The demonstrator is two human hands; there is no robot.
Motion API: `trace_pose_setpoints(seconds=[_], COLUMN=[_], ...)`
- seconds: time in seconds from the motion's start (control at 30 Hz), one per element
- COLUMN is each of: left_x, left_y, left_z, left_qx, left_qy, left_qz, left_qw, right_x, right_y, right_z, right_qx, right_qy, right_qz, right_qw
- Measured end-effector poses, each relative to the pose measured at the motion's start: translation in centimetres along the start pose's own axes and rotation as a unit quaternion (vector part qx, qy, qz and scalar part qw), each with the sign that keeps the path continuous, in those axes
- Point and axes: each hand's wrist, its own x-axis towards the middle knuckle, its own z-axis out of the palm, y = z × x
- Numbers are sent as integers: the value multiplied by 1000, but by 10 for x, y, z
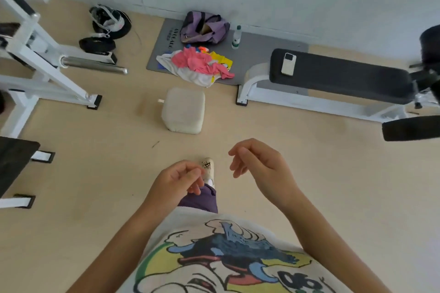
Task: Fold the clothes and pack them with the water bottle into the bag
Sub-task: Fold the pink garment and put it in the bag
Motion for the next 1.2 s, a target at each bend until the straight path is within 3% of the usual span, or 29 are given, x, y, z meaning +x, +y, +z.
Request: trace_pose_setpoints(seconds=[0.2,0.47,0.6,0.77,1.0,1.2], left_x=[163,352,440,519,585,646], left_y=[101,217,263,310,338,351], left_z=[-23,-3,10,12,-25,-68], left_qx=[-27,10,5,-9,-24,-66], left_qy=[-60,-137,-93,-31,66,91], left_qz=[16,67,76,29,-24,-30], left_qw=[998,988,993,999,997,993], right_x=[137,272,367,502,667,755], right_y=[-28,-34,-36,-63,-137,-177], right_z=[-40,-126,-163,-198,-193,-178], right_qx=[-10,13,25,18,-2,12], right_qy=[24,105,88,7,-98,-85], right_qz=[61,124,119,91,38,-5], right_qw=[998,987,989,996,994,996])
